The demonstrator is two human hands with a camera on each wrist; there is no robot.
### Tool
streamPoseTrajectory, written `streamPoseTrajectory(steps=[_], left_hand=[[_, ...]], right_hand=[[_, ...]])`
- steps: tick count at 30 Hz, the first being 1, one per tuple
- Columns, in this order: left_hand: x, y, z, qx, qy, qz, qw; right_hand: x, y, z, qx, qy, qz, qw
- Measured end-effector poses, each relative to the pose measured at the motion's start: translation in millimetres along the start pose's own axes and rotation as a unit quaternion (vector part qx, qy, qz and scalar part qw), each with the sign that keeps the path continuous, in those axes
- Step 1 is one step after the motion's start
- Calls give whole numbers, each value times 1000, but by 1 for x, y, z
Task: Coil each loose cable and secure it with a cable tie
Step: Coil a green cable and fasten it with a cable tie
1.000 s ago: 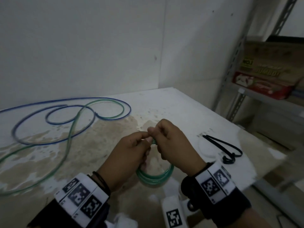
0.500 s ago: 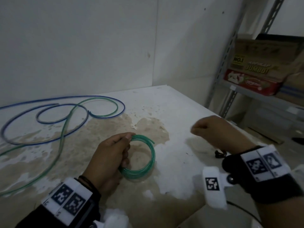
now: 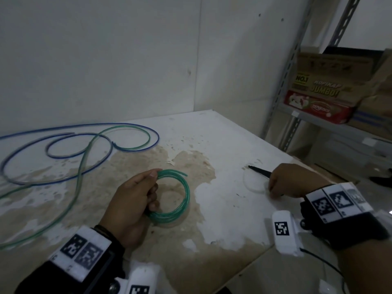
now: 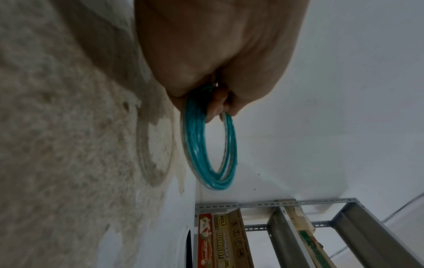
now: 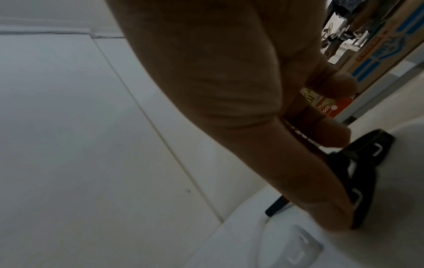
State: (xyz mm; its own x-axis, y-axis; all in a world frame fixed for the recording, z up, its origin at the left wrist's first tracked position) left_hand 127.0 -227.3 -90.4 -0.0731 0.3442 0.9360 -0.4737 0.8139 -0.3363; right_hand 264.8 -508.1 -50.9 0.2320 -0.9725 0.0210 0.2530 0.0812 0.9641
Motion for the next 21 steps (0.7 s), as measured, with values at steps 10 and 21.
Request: streamPoseTrajectory(steps=[10,21], left_hand=[[2,11,-11,15,-3,28,999],[26,46,-26,125,-101,-15,987]], right_hand=[[-19,63,32,198,96,-129,967],[-165,63,47,101,317,-432,838]])
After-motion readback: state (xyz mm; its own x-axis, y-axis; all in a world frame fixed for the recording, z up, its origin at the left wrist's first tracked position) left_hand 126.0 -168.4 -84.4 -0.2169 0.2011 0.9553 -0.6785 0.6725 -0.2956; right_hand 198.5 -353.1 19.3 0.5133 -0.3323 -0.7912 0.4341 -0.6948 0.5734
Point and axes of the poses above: each hand's wrist, its own z-axis away from the middle knuckle, its own y-axis out of the back of the hand, x = y × z, the point moved 5 cm from there along -z, towards the middle knuckle, and after that the axes turned 1 degree about -z, right-handed, at the moved point
